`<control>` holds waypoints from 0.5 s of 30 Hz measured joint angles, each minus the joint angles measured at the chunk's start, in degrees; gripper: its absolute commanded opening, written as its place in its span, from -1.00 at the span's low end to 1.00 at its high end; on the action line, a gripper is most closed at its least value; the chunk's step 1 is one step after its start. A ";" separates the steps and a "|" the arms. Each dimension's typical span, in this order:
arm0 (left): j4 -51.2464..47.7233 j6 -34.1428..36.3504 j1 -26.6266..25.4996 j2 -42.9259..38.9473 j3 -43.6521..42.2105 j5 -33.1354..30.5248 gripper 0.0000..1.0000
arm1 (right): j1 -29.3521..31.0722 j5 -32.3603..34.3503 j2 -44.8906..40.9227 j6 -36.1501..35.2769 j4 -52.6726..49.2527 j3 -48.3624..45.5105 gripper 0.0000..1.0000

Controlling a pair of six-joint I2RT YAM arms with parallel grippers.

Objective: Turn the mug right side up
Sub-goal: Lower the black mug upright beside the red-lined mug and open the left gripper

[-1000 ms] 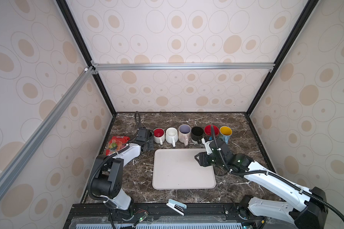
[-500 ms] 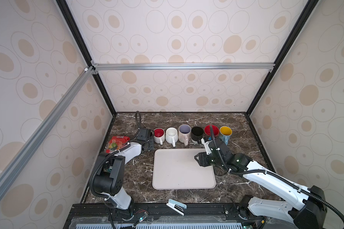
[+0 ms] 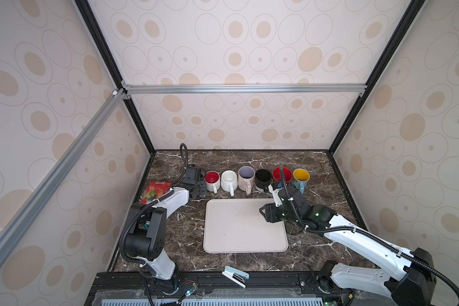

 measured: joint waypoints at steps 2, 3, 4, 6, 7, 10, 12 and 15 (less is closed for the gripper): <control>-0.42 0.04 0.02 -1.20 0.00 -0.35 0.99 | -0.02 0.04 -0.02 -0.09 0.02 0.00 0.08; -0.81 0.28 0.00 -2.05 0.00 -0.63 1.00 | -0.02 0.07 -0.07 -0.17 0.00 0.00 0.08; -1.36 0.17 0.00 -3.23 0.00 -0.96 1.00 | -0.02 0.22 -0.15 -0.28 -0.04 0.00 0.08; -2.64 0.20 0.00 -6.16 0.00 -2.01 1.00 | -0.02 0.70 -0.50 -0.52 -0.35 0.00 0.08; -3.39 0.17 0.00 -7.93 0.00 -2.69 1.00 | -0.02 1.07 -0.81 -0.81 -0.72 0.07 0.09; -4.81 0.15 -0.20 -13.75 -0.13 -5.31 1.00 | -0.04 3.02 -2.10 -2.08 -2.05 0.68 0.22; -4.52 0.04 -0.66 -18.49 -1.22 -6.99 1.00 | -0.11 4.59 -3.45 -3.30 -2.54 1.03 0.48; -1.33 -0.76 -1.40 -28.13 -6.36 -9.88 1.00 | -0.15 7.21 -4.87 -5.51 -3.91 2.08 0.97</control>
